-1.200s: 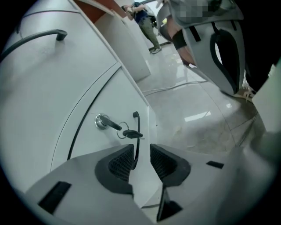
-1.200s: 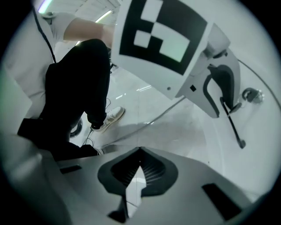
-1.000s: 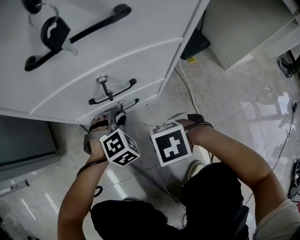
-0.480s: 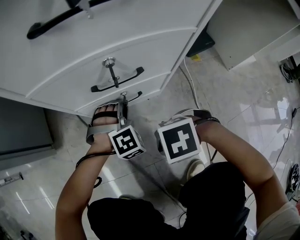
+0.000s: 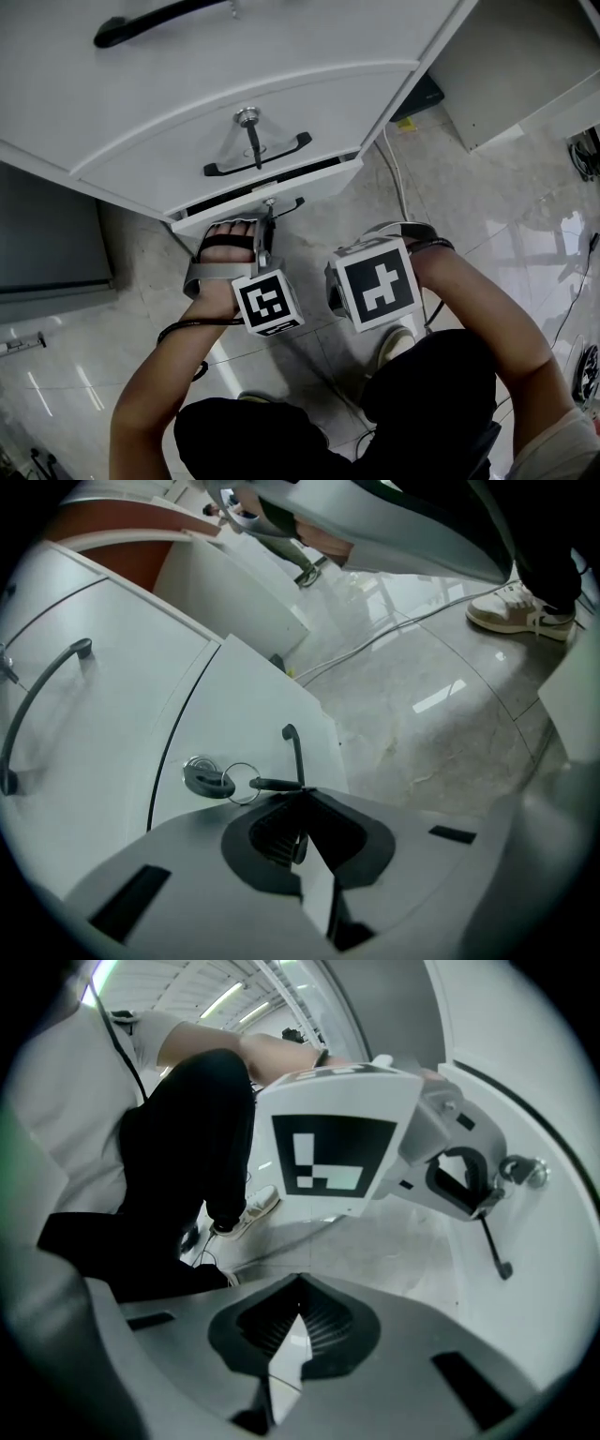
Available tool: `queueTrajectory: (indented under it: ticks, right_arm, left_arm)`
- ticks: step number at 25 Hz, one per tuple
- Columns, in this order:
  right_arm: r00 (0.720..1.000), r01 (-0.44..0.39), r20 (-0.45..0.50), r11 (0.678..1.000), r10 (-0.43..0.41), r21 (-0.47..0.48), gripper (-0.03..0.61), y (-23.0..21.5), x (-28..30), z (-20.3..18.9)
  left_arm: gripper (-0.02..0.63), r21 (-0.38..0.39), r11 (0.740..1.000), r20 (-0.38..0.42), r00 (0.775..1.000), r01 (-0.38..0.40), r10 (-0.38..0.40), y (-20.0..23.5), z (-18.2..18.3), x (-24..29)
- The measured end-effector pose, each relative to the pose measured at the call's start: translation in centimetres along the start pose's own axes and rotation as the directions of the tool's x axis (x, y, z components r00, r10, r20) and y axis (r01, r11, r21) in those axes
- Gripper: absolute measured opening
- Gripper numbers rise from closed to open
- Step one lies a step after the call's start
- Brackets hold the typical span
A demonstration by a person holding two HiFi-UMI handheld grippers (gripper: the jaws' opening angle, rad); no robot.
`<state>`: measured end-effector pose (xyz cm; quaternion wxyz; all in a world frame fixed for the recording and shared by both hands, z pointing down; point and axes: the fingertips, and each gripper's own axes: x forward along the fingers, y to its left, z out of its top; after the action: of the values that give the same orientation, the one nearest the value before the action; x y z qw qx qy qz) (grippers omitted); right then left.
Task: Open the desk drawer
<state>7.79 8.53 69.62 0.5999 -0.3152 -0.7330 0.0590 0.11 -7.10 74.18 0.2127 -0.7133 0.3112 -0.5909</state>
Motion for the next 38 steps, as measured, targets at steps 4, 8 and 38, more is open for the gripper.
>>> queueTrajectory:
  ticks: [4,8,38]
  right_arm:
    - [1.0,-0.012,0.017,0.999,0.013,-0.032,0.015,0.4,-0.2,0.6]
    - [1.0,-0.008,-0.022,0.999,0.007,-0.05,0.015,0.5,-0.6,0.1]
    - [0.996,-0.051,0.069,0.996,0.056,-0.073,0.015,1.8,-2.5,1.2]
  left_arm:
    - [0.012,-0.022,1.0,0.008,1.0,0.021,-0.021,-1.4,0.7,-1.3]
    - [0.012,-0.023,0.999,0.021,0.999,0.03,-0.029,-2.4,1.1,-2.3]
    - [0.003,-0.146,0.967,0.202,0.963,0.211,-0.179,-6.8,5.1,-9.2]
